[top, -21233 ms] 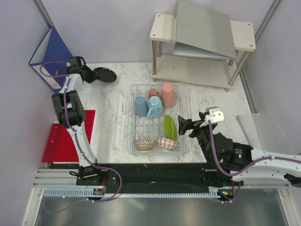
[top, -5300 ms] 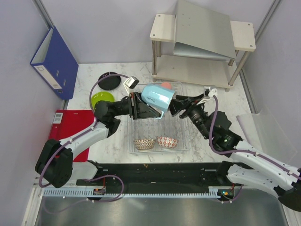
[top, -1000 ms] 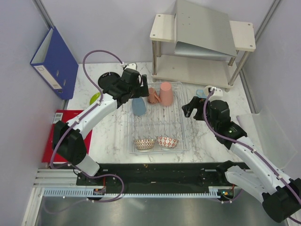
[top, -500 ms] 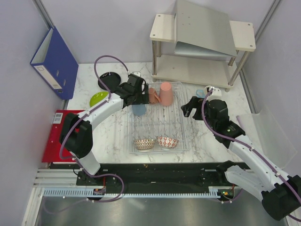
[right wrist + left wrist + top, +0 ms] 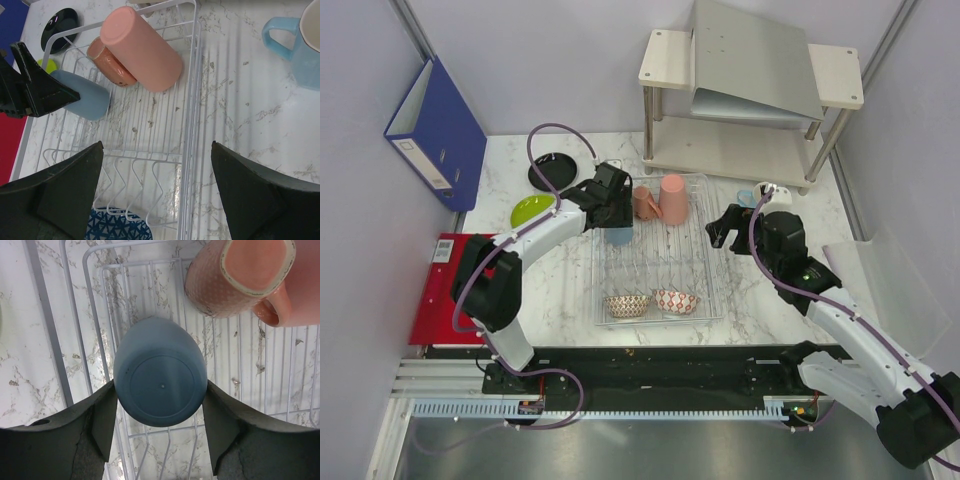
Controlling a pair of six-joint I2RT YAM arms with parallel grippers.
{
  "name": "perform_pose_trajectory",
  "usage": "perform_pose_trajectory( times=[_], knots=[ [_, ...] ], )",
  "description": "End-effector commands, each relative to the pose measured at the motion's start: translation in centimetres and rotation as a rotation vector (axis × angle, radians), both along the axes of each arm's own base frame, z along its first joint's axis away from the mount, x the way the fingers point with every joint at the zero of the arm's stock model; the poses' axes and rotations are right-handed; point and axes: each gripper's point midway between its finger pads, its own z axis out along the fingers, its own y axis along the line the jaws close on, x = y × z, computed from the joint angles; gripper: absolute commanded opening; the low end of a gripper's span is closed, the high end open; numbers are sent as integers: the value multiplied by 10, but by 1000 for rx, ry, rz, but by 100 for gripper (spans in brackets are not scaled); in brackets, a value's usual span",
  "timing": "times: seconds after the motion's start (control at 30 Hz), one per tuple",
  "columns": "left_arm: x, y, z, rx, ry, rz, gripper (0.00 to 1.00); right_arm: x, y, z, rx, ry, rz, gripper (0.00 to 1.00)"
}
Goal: Unload the mixed dishes from the dish rack
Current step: Pick up the cup from the dish rack, then place the cup at the center of the board.
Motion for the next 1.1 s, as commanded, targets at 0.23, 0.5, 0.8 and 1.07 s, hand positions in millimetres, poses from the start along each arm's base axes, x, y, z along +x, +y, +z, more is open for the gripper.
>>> perform_pose_trajectory(
  times=[0.23,0.5,0.8,1.07],
  knots=[
    [-10,4,42,-52,-91,-24,19,1,-1,11,17,-47,-11,95],
    [-36,-1,142,-252,-274,-91,2,3,5,28,84,-52,-13,95],
    [-107,-66,223,-819,-330,-486,2,-7,32,59,266,-120,107,93],
    [-138,-64,247,-1235,-258,-643,2,-28,44,97,363,-219,221,89]
  ],
)
